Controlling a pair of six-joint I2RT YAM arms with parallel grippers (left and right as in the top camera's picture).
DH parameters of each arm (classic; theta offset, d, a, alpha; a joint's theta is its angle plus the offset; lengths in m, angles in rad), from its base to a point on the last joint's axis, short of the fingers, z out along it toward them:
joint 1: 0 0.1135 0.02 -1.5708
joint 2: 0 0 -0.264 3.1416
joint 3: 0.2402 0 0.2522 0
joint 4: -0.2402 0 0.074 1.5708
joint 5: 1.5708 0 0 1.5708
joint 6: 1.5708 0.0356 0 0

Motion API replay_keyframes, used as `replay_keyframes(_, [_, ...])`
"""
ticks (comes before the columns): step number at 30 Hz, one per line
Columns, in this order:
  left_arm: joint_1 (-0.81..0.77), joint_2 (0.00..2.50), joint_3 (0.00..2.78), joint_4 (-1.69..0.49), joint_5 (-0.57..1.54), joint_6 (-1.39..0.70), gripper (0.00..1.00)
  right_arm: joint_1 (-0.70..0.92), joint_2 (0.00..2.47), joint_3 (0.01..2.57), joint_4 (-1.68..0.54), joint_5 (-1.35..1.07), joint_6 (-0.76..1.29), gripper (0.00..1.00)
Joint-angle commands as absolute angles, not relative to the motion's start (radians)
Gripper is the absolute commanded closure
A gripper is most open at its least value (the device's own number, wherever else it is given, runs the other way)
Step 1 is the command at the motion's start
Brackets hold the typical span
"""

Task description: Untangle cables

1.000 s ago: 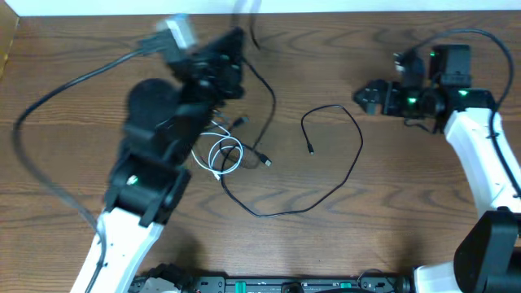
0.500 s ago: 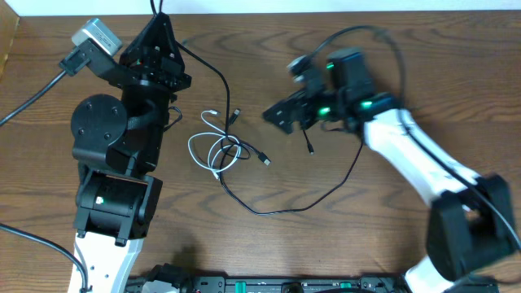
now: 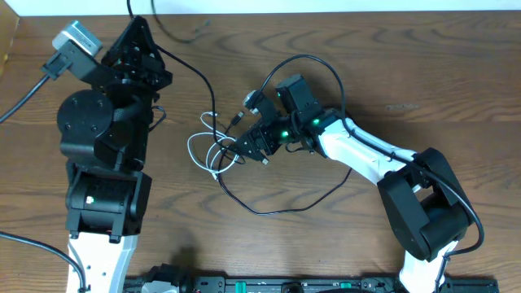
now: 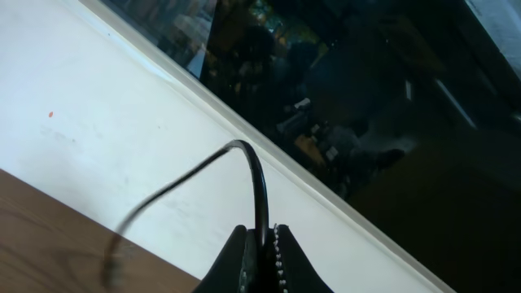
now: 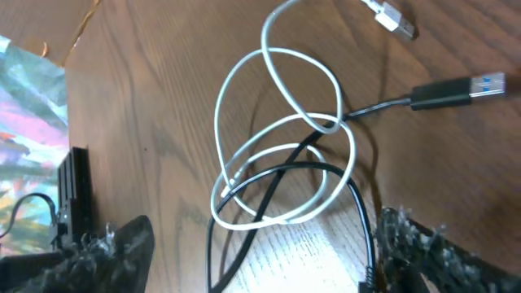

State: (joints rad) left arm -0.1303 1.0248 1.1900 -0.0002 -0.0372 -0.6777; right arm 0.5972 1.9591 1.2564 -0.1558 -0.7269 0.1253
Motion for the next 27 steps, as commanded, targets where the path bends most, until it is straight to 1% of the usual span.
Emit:
replay_keyframes(1, [-0.107,1.018,1.203,0.001,-0.054,-0.679,0.92,0.579,1.977,1.258,-0.172,-0.679,0.118,0.16])
replay_keyframes(3, [-0.093,1.018,1.203,0.003,-0.054,-0.681,0.92,0.552,1.977,1.258,-0.187,-0.693,0.103,0.09])
replay_keyframes(5, [-0.078,1.023,1.203,0.009,-0.054,-0.711,0.93,0.522,1.977,1.258,-0.204,-0.746,0.041,0.06])
replay_keyframes(9, [-0.068,1.05,1.203,0.025,-0.054,-0.739,0.93,0.469,1.977,1.258,-0.227,-0.911,-0.084,0.07])
replay_keyframes(13, [-0.068,1.079,1.203,0.04,-0.054,-0.747,0.93,0.476,1.977,1.258,-0.23,-1.009,-0.138,0.09])
replay_keyframes(15, [-0.068,1.091,1.203,0.039,-0.053,-0.773,0.92,0.506,1.977,1.258,-0.237,-1.016,-0.176,0.12])
replay_keyframes(19, [-0.068,1.105,1.203,0.038,-0.053,-0.784,0.93,0.58,1.978,1.258,-0.252,-0.982,-0.223,0.29])
replay_keyframes(22, [-0.068,1.105,1.203,0.032,-0.053,-0.784,0.93,0.632,1.978,1.258,-0.242,-0.921,-0.222,0.4])
replay_keyframes(23, [-0.068,1.105,1.203,0.031,-0.053,-0.784,0.93,0.639,1.978,1.258,-0.236,-0.908,-0.221,0.4])
replay_keyframes(26, [-0.068,1.105,1.203,0.031,-0.053,-0.784,0.92,0.656,1.978,1.258,-0.213,-0.881,-0.204,0.48])
replay_keyframes(27, [-0.068,1.105,1.203,0.031,-0.053,-0.784,0.93,0.655,1.978,1.258,-0.204,-0.881,-0.194,0.48])
